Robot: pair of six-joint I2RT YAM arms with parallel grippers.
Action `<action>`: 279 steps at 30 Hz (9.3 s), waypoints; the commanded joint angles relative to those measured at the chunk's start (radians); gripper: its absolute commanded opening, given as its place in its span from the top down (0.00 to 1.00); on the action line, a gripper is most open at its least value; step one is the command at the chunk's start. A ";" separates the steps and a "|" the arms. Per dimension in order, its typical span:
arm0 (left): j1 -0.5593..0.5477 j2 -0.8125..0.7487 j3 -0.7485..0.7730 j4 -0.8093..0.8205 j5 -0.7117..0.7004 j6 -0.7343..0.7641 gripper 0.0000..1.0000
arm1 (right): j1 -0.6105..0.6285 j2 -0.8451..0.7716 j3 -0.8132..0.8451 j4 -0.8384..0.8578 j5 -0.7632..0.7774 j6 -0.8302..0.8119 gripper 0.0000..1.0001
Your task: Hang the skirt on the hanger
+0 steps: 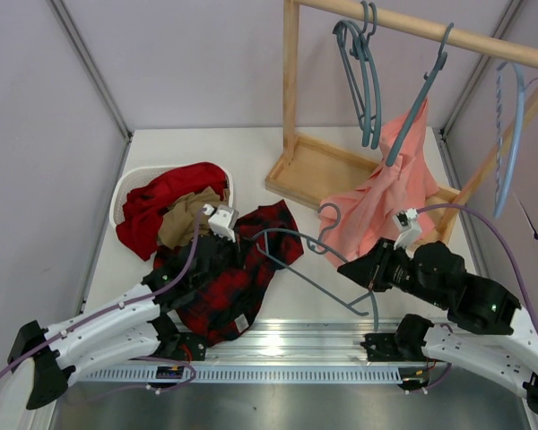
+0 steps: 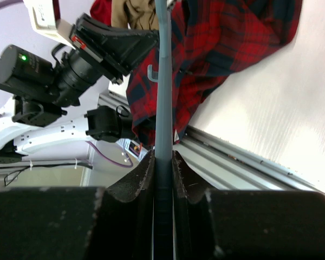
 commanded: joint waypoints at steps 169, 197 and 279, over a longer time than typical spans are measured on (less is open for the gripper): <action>0.041 0.007 0.344 -0.205 0.125 -0.316 0.15 | 0.471 0.289 -0.364 1.254 0.726 -0.475 1.00; 0.029 -0.058 0.267 -0.234 0.142 -0.405 0.17 | 0.444 0.777 -0.151 1.446 0.869 -0.405 1.00; 0.308 -0.170 0.183 -0.118 0.340 -0.320 0.93 | 0.487 0.978 -0.168 1.220 0.320 -0.400 0.51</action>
